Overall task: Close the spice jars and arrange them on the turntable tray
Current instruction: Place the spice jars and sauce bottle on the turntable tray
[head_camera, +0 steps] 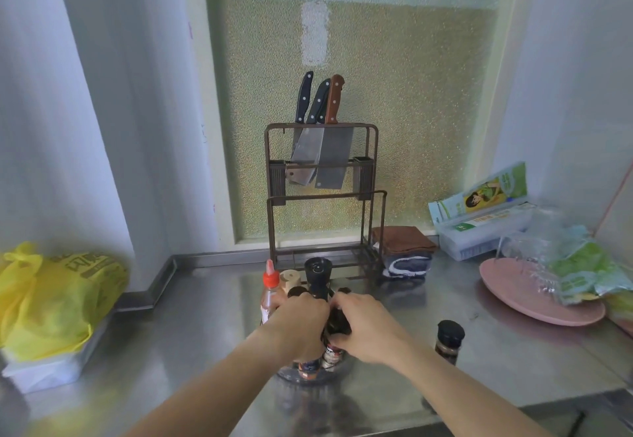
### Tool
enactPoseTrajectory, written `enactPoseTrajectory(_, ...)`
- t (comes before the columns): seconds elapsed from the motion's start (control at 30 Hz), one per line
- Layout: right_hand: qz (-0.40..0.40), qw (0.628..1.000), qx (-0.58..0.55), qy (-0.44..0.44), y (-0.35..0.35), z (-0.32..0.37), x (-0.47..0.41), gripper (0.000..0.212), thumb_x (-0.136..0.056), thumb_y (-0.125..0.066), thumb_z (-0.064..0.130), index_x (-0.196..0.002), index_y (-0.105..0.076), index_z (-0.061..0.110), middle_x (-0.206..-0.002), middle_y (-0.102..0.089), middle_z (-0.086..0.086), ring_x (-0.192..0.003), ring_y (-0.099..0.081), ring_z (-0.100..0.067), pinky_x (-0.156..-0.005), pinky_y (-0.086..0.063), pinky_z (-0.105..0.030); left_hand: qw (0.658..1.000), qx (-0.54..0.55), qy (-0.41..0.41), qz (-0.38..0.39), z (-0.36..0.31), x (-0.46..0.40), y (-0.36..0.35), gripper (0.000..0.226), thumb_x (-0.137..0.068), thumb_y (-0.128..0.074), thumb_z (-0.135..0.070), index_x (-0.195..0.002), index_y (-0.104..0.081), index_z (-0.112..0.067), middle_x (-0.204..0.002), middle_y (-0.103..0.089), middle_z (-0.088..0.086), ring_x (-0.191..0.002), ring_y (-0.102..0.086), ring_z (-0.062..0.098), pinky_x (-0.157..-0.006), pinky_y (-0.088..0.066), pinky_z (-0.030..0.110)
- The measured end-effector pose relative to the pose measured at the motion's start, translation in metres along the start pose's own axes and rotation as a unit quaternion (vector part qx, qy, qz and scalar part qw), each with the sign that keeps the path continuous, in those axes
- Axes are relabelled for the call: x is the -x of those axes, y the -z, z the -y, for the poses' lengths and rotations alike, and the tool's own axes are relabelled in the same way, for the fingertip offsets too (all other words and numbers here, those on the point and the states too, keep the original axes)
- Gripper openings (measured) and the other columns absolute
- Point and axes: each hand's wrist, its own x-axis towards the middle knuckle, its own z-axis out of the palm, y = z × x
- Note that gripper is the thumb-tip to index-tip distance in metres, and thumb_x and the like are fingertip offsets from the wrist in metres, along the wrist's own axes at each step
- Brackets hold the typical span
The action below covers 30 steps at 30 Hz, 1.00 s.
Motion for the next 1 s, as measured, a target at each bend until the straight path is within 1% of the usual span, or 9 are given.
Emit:
enactPoseTrajectory(0.13,-0.005,1.0,0.003,0.003,-0.009,0.001,-0.001,0.038,-0.082,-0.072,0.03,-0.117,-0.059,0.021,-0.119,-0.067,-0.005,-0.112,-0.063,-0.03,-0.085,-0.049,-0.037,1.0,-0.005,-0.008,-0.01,0.001,-0.001,-0.003,0.018,-0.083,-0.059,-0.011,-0.1,-0.065,-0.013,-0.098,-0.071,0.008,-0.094,-0.067,0.03,-0.081,-0.055,0.041)
enactPoseTrajectory(0.3,-0.012,1.0,-0.023,0.0,-0.013,0.0,-0.002,0.051,-0.079,-0.078,0.031,-0.124,-0.055,0.022,-0.117,-0.071,-0.003,-0.105,-0.068,-0.029,-0.082,-0.054,-0.038,0.999,0.027,-0.002,-0.032,0.003,0.001,-0.006,0.031,-0.081,-0.063,-0.015,-0.112,-0.058,-0.016,-0.107,-0.07,0.005,-0.101,-0.066,0.027,-0.089,-0.054,0.041)
enactPoseTrajectory(0.37,-0.013,1.0,-0.022,0.002,-0.01,-0.003,0.002,0.054,-0.081,-0.078,0.031,-0.128,-0.054,0.021,-0.115,-0.072,-0.003,-0.104,-0.069,-0.027,-0.084,-0.055,-0.039,0.998,0.038,0.0,-0.048,0.0,0.003,-0.002,0.03,-0.084,-0.064,-0.019,-0.113,-0.056,-0.015,-0.11,-0.068,0.005,-0.103,-0.065,0.026,-0.085,-0.052,0.036)
enactPoseTrajectory(0.47,-0.036,0.999,-0.008,-0.001,0.006,-0.016,0.012,0.058,-0.085,-0.076,0.035,-0.137,-0.052,0.023,-0.123,-0.068,0.002,-0.108,-0.066,-0.021,-0.089,-0.053,-0.036,0.995,0.05,-0.007,-0.086,-0.014,0.004,0.012,0.038,-0.088,-0.062,-0.021,-0.124,-0.054,-0.014,-0.118,-0.065,0.005,-0.109,-0.061,0.026,-0.077,-0.041,0.03)
enactPoseTrajectory(0.6,-0.084,0.995,0.037,-0.045,0.04,-0.05,0.034,0.044,-0.09,-0.067,0.04,-0.132,-0.057,0.028,-0.128,-0.063,0.007,-0.119,-0.06,-0.019,-0.093,-0.048,-0.033,0.984,0.128,-0.038,-0.122,-0.051,-0.009,0.022,0.045,-0.085,-0.061,-0.02,-0.129,-0.053,-0.017,-0.12,-0.064,0.006,-0.114,-0.061,0.028,-0.091,-0.051,0.038)
enactPoseTrajectory(0.7,-0.102,0.987,0.075,-0.103,0.055,-0.077,0.052,0.042,-0.09,-0.062,0.044,-0.13,-0.057,0.031,-0.129,-0.061,0.006,-0.122,-0.057,-0.019,-0.092,-0.046,-0.032,0.979,0.175,-0.029,-0.1,-0.089,-0.024,0.014,0.051,-0.085,-0.064,-0.026,-0.132,-0.049,-0.015,-0.126,-0.061,0.008,-0.119,-0.059,0.031,-0.096,-0.048,0.039)
enactPoseTrajectory(0.83,-0.058,0.986,0.065,-0.144,0.049,-0.103,0.072,0.045,-0.09,-0.063,0.048,-0.132,-0.055,0.032,-0.131,-0.058,0.005,-0.123,-0.056,-0.02,-0.096,-0.046,-0.033,0.959,0.279,0.022,-0.051,-0.132,-0.041,-0.024,0.063,-0.085,-0.069,-0.036,-0.139,-0.045,-0.014,-0.133,-0.059,0.007,-0.125,-0.057,0.027,-0.102,-0.046,0.037)
enactPoseTrajectory(0.93,-0.05,0.987,0.053,-0.144,0.039,-0.112,0.079,0.038,-0.09,-0.067,0.041,-0.125,-0.061,0.029,-0.125,-0.06,0.005,-0.117,-0.059,-0.019,-0.093,-0.045,-0.03,0.931,0.358,0.062,-0.018,-0.15,-0.048,-0.05,0.068,-0.082,-0.072,-0.038,-0.141,-0.047,-0.017,-0.131,-0.064,0.001,-0.12,-0.062,0.02,-0.101,-0.049,0.032)
enactPoseTrajectory(1.0,-0.061,0.986,0.055,-0.145,0.035,-0.117,0.081,0.033,-0.09,-0.069,0.031,-0.121,-0.062,0.027,-0.121,-0.059,0.007,-0.114,-0.058,-0.018,-0.092,-0.043,-0.027,0.913,0.4,0.08,0.0,-0.158,-0.048,-0.059,0.06,-0.077,-0.075,-0.041,-0.13,-0.053,-0.024,-0.121,-0.068,-0.004,-0.109,-0.067,0.015,-0.096,-0.053,0.029)
